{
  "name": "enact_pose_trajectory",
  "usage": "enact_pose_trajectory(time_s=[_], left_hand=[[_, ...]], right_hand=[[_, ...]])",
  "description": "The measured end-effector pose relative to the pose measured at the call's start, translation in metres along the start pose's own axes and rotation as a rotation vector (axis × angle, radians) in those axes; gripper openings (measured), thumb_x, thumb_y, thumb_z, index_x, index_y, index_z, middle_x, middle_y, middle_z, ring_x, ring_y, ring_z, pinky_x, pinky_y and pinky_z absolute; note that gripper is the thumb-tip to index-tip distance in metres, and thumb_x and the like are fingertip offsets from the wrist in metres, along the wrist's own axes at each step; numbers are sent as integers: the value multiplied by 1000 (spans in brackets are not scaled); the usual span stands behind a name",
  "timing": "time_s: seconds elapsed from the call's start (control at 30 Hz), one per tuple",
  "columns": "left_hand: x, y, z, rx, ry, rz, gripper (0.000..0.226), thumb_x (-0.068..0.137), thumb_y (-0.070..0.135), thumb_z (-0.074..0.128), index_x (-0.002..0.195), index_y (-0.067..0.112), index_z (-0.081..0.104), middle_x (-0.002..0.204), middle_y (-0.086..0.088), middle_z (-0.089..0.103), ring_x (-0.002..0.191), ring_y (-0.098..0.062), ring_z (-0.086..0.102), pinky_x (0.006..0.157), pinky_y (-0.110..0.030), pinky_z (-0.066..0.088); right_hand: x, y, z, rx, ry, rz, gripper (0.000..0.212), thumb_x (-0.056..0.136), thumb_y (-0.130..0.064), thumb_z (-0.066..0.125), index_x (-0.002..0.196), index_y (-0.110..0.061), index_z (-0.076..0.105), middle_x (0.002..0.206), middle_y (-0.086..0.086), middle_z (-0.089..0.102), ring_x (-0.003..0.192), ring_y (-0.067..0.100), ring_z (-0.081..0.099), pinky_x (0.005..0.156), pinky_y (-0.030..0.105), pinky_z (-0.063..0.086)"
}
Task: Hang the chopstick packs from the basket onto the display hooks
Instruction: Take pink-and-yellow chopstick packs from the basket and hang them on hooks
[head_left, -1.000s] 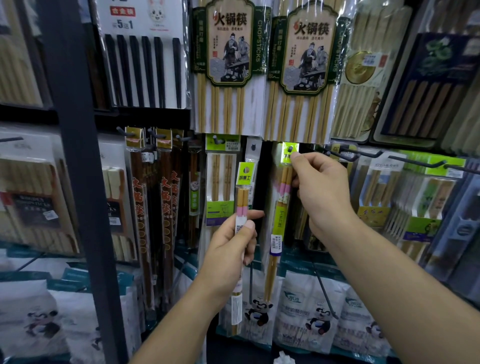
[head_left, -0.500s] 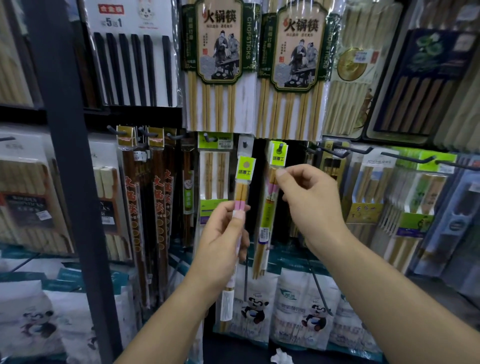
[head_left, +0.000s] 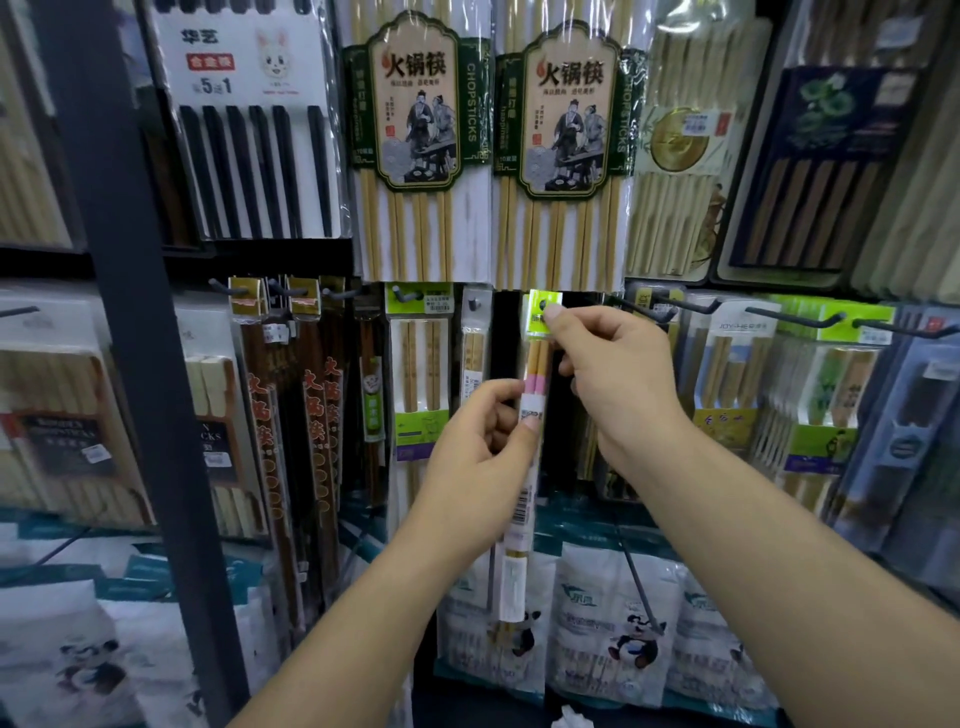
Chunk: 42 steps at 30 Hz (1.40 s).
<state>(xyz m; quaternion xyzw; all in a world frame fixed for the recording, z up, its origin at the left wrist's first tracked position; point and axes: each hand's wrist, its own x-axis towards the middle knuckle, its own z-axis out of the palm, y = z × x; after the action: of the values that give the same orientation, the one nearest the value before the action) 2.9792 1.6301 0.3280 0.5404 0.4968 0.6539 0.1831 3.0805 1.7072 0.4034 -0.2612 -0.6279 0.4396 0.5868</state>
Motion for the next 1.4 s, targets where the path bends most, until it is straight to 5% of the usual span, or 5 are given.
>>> enact_pose_trajectory(time_s=[0.2, 0.67, 0.87, 1.13, 1.4], left_hand=[[1, 1, 1, -7, 11, -4, 21, 104, 16, 58, 122, 28, 62, 101, -21, 62, 79, -12, 56, 69, -20, 50], [15, -9, -9, 600, 154, 113, 23, 102, 49, 49, 119, 33, 52, 107, 16, 57, 94, -1, 57, 79, -26, 50], [44, 4, 14, 133, 27, -77, 75, 94, 62, 43, 158, 25, 33, 159, 4, 45, 145, -11, 42, 121, -41, 35], [68, -6, 33, -155, 50, -173, 59, 109, 52, 34, 163, 36, 18, 166, 12, 29, 146, -2, 28, 116, -26, 23], [86, -20, 38, -186, 78, -172, 59, 109, 50, 34, 163, 30, 20, 164, 9, 33, 147, -5, 29, 119, -28, 21]], right_hand=[[5, 4, 4, 4, 25, 40, 19, 95, -28, 70, 79, -17, 74, 50, -16, 57, 50, -5, 53, 50, 9, 43], [2, 40, -9, -192, 55, -135, 9, 93, -31, 71, 92, -23, 67, 83, -9, 67, 71, -5, 60, 65, 12, 49], [-7, 74, -2, -335, -270, -153, 57, 107, -51, 29, 161, -35, 18, 166, -14, 21, 151, -1, 15, 125, 35, 17], [-2, 98, 14, -153, -382, -71, 58, 98, -62, 16, 151, -46, -3, 168, -18, -2, 152, -3, -1, 128, 38, 8], [14, 111, 17, -85, -383, -66, 73, 92, -68, 19, 157, -39, 1, 165, -23, 4, 140, -24, 11, 118, 11, 13]])
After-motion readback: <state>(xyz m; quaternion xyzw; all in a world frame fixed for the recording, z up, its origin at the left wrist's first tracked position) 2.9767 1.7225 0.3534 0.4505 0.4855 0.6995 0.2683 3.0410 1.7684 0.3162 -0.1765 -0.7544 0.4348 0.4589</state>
